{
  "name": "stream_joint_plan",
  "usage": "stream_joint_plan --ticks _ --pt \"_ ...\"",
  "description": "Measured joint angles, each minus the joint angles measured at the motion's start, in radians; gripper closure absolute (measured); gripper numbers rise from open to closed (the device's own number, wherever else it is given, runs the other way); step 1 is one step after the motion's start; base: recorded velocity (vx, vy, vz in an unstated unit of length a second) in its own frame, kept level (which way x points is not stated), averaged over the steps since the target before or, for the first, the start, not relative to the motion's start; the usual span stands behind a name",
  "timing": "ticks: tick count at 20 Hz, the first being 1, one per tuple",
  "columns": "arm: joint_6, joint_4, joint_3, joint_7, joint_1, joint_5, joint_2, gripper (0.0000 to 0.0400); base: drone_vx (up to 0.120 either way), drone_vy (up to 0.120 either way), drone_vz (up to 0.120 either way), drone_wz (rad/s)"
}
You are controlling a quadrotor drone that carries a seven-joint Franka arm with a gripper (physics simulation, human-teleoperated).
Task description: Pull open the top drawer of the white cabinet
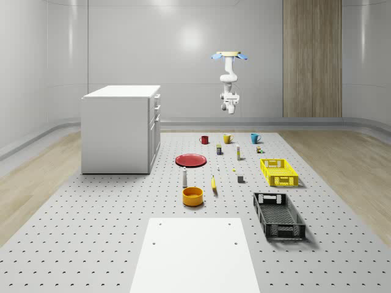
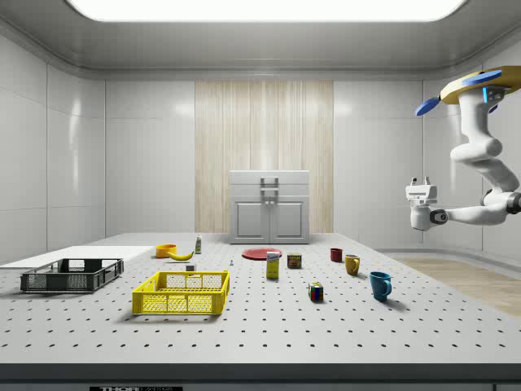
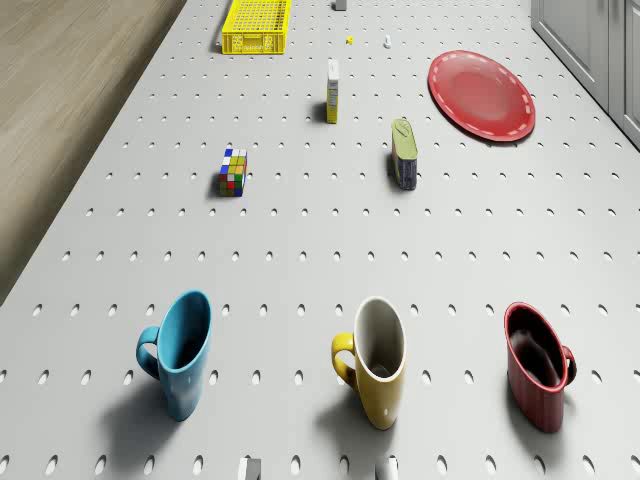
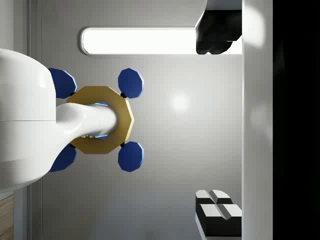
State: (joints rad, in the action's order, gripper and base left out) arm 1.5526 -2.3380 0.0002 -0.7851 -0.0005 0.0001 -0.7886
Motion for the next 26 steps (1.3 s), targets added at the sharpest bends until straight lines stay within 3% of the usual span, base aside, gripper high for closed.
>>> stream_joint_plan --ticks 5,12,13,19,26 --pt "-0.084 0.106 0.001 0.001 -0.002 0.001 0.018 0.0074 0.000 0.000 0.000 0.000" --pt "-0.163 0.237 0.003 0.002 -0.004 0.002 0.065 0.0091 0.000 0.000 0.000 0.000" --pt "-0.170 0.248 -0.038 0.010 0.003 0.069 0.070 0.0092 0.000 0.000 0.000 0.000" --pt "-0.193 0.133 -0.433 0.109 0.108 0.671 0.067 0.0088 0.000 -0.040 0.000 0.000" --pt "-0.177 -0.008 -0.624 0.155 0.212 0.949 0.032 0.0093 0.103 -0.120 0.040 0.000"
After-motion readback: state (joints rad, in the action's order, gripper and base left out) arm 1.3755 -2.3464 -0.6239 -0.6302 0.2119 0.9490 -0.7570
